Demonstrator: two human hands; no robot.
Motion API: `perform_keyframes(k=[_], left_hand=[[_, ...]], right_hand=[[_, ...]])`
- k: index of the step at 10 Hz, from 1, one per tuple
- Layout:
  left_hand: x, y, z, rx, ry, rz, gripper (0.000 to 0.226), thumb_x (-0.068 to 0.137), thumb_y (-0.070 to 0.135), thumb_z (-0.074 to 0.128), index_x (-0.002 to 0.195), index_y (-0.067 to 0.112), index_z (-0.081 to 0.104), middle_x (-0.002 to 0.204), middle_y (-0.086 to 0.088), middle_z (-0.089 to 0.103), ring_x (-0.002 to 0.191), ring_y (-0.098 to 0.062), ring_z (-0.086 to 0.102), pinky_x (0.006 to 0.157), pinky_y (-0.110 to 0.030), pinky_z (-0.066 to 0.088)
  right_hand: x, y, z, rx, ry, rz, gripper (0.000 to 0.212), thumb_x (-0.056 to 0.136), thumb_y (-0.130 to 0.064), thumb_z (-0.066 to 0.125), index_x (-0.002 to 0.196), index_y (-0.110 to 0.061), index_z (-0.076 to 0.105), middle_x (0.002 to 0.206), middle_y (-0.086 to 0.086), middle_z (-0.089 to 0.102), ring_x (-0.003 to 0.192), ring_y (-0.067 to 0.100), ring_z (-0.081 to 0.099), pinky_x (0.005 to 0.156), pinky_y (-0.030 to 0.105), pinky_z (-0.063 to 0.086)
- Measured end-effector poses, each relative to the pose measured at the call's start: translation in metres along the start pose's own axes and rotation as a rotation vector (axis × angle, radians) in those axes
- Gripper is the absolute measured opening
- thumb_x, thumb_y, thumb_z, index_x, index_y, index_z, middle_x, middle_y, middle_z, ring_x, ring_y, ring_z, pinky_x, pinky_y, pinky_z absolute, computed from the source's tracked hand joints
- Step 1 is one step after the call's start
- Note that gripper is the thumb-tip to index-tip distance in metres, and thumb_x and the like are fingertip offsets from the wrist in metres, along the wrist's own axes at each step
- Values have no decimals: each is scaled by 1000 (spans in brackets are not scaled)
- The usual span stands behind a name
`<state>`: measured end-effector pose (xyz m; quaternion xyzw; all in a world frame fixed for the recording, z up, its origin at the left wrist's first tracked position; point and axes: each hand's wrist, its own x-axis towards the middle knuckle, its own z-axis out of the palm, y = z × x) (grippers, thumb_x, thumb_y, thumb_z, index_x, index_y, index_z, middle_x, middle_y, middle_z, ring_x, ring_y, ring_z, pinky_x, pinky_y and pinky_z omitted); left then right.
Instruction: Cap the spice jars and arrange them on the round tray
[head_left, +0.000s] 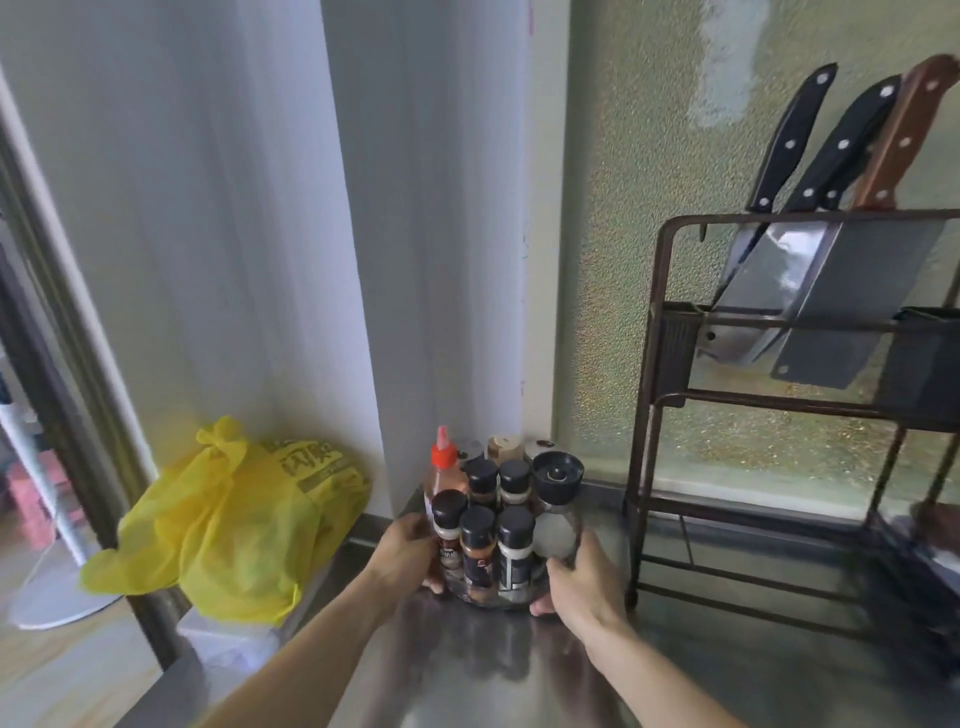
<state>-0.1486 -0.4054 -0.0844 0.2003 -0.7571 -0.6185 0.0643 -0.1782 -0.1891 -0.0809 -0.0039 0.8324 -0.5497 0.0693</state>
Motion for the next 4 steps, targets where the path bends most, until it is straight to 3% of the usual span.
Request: perform_keyframes(k=[1, 2, 3, 4], left_hand=[[6, -5, 1, 18, 13, -10, 35, 88, -18, 38, 105, -9, 67, 63, -17, 69, 41, -24, 56, 44, -32, 52], [7, -4, 3, 43, 18, -8, 37, 89, -17, 36, 104, -6, 68, 62, -14, 69, 39, -23, 54, 41, -31, 51], [8, -9, 5, 46, 33, -18, 35, 92, -12, 38, 110, -2, 67, 67, -20, 70, 40, -23, 55, 45, -34, 52], [4, -12, 3, 111, 126, -18, 25, 98, 7, 45, 107, 12, 67, 77, -31, 73, 49, -26, 63, 57, -50, 60]], right_hand=[[2, 5, 2, 21, 6, 12, 19, 101, -11, 50, 120, -16, 51, 109, 5, 70, 52, 21, 76, 64, 34, 65], [-1, 6, 3, 25, 25, 8, 18, 103, -14, 50, 120, -19, 51, 107, 2, 72, 49, 15, 74, 47, 15, 52], [-6, 4, 2, 39, -13, 17, 21, 104, -14, 48, 125, -20, 49, 109, 1, 70, 50, 13, 73, 36, 8, 41], [-17, -3, -2, 120, -33, 70, 31, 106, -15, 49, 136, -19, 47, 113, 1, 65, 68, 23, 79, 45, 15, 51]])
